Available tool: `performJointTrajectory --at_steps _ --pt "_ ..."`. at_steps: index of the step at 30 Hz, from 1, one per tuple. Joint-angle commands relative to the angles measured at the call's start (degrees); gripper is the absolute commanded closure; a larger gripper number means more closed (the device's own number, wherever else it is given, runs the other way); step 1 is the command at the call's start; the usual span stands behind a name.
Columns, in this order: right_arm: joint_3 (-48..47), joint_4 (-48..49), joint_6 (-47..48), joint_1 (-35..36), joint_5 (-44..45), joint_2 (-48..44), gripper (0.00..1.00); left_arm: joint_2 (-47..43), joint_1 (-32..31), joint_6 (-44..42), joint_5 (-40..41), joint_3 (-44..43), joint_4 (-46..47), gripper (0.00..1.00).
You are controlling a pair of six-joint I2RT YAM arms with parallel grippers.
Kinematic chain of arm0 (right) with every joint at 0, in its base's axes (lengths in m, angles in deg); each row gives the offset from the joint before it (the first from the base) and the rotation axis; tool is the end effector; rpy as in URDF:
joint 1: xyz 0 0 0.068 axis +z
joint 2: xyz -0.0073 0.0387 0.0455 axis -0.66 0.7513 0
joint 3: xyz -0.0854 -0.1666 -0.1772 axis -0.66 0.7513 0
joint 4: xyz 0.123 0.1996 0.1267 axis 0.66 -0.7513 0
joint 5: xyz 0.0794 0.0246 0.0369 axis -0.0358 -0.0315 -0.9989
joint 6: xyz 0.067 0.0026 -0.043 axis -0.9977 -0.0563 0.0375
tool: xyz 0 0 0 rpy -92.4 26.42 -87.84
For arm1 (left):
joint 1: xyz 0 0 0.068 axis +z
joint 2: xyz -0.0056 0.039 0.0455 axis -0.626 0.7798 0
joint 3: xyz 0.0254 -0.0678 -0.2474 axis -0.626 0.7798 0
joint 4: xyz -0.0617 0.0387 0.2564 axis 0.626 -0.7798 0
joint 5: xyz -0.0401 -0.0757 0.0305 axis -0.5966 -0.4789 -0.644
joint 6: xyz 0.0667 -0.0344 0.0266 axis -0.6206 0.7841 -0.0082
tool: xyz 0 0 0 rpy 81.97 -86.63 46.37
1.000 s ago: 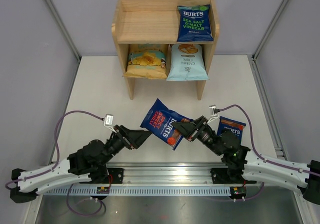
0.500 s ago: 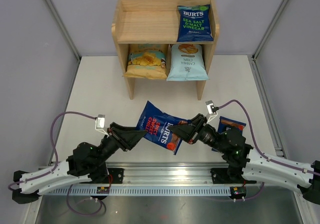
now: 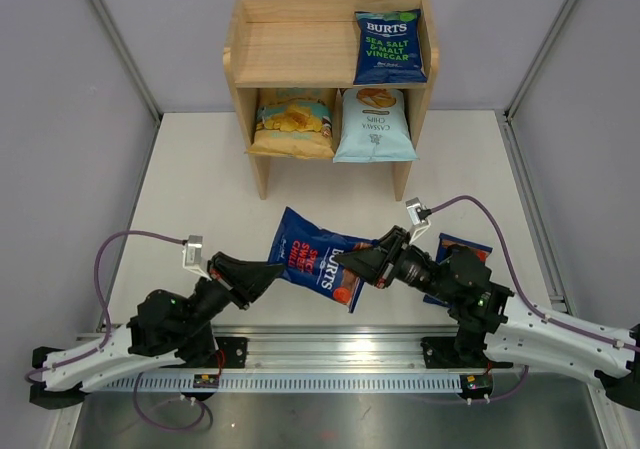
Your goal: Place and organize the chips bags onto the shelf
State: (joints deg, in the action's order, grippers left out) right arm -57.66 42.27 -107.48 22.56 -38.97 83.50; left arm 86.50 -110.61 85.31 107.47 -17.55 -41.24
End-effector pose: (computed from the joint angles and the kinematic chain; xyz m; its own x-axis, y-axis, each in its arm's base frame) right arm 0.0959 0.1978 0.3166 -0.5733 0.4533 -0.6825 -0.7074 0.1464 0.6915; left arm 0.0617 -0.1200 0.2828 -0.4257 -0.6111 -0.6673 0.6999 0.2450 -0.6709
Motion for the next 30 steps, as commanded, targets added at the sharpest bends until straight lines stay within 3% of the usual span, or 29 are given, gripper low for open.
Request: performJointTrajectory --at_steps 1,3,8,17,21,26,30 --pt "-4.9 -3.3 -1.3 0.5 0.6 0.2 0.79 -1.4 0.1 -3.2 2.4 -1.9 1.4 1.0" --pt "-5.6 -3.5 -2.3 0.6 -0.9 1.3 0.7 -3.1 0.1 -3.6 1.4 -1.8 2.6 1.0" --pt "-4.6 1.2 -6.9 0.5 -5.0 5.6 0.62 -2.1 0.1 -5.7 -2.0 -1.3 8.8 1.0" --pt "-2.4 4.7 -8.8 0.5 -6.0 6.5 0.7 0.0 0.1 -6.1 -0.5 -0.7 14.1 1.0" --pt "-1.9 3.9 -9.1 0.6 -6.2 5.1 0.68 -1.4 0.1 -4.8 5.3 -0.6 11.7 1.0" --pt "-1.4 3.8 -10.6 0.5 -6.6 4.5 0.61 -4.4 0.1 -4.5 6.8 0.4 12.0 1.0" --pt "-1.7 5.4 -11.6 0.5 -7.5 6.1 0.66 -3.1 0.1 -4.4 5.7 0.7 13.5 1.0"
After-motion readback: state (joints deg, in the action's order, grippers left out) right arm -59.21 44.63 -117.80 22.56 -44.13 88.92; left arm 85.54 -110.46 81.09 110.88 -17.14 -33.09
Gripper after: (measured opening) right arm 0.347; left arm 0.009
